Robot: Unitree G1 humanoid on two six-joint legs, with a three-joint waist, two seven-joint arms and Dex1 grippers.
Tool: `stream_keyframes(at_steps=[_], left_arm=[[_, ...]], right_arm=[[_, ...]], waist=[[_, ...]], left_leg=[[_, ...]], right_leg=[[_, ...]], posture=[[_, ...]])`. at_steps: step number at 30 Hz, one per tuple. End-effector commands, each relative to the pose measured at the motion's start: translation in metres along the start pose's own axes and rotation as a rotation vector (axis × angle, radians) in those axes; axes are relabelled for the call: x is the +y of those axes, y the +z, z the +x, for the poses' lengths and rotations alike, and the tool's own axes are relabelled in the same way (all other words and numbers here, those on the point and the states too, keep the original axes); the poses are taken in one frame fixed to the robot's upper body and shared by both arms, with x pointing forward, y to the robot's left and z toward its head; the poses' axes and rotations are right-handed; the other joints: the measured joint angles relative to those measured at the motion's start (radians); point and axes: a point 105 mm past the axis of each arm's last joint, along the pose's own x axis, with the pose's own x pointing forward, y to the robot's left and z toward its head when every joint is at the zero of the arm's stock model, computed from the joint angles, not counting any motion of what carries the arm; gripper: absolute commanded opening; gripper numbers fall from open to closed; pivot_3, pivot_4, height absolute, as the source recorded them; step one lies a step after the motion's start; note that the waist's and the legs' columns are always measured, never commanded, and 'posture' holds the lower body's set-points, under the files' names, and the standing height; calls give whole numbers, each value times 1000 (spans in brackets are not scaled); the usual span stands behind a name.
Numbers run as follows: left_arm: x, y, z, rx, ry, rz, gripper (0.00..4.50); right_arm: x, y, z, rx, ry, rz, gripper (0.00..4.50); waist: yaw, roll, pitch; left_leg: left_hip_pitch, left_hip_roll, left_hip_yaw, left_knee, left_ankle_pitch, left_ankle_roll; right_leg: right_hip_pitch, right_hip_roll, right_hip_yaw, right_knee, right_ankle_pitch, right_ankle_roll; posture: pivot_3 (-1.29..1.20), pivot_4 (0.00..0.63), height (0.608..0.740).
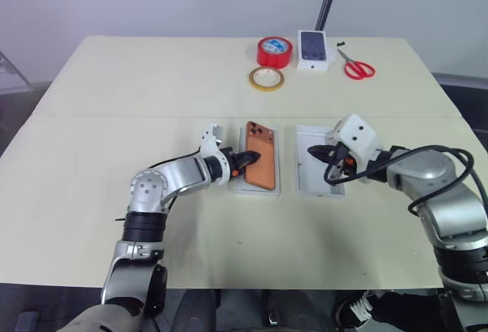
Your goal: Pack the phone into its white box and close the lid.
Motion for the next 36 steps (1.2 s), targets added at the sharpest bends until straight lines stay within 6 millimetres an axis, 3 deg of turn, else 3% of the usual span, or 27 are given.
stream_keyframes(at_steps=[1,6,13,18,21,26,27,36], left_arm=[[-15,5,-2,-14,-45,50,1316],[-21,8,-10,-11,-59,115,3809],[-20,24,-51,-15,-6,323,3809],[-6,46,-84,-61,145,541,3809],[9,51,-91,-56,260,702,2964],[25,44,-80,-8,316,838,318],[26,41,-74,10,312,857,52],[22,11,-22,165,221,936,52]], right_arm=[[-5,12,-1,-30,-15,-51,0],[-5,12,1,-30,-11,-58,0],[-6,12,4,-14,-13,-85,0],[-5,16,16,15,-18,-115,0],[-3,13,27,69,-13,-136,0],[3,8,46,139,-12,-176,0],[7,6,50,156,-2,-200,0],[24,0,76,199,41,-270,0]], waist=[[0,0,0],[0,0,0],[-4,0,0],[-3,1,0],[-3,1,0],[1,1,0],[1,1,0],[-4,1,0]], left_leg=[[0,0,0,0,0,0],[0,0,0,0,0,0],[0,1,0,-1,0,0],[1,1,0,-1,0,0],[1,0,0,-2,0,-1],[0,0,0,-2,0,0],[0,0,0,-2,0,0],[-1,0,0,-2,0,0]], right_leg=[[0,0,0,0,0,0],[0,0,0,0,0,0],[-1,1,0,0,0,0],[-1,1,1,0,0,0],[-1,1,0,0,0,0],[-1,0,0,-1,0,0],[-1,0,0,-1,0,0],[-2,0,0,-1,0,0]], posture=[[0,150,740],[0,150,740],[0,150,740],[0,150,740],[0,150,740],[0,150,740],[0,150,740],[0,150,740]])
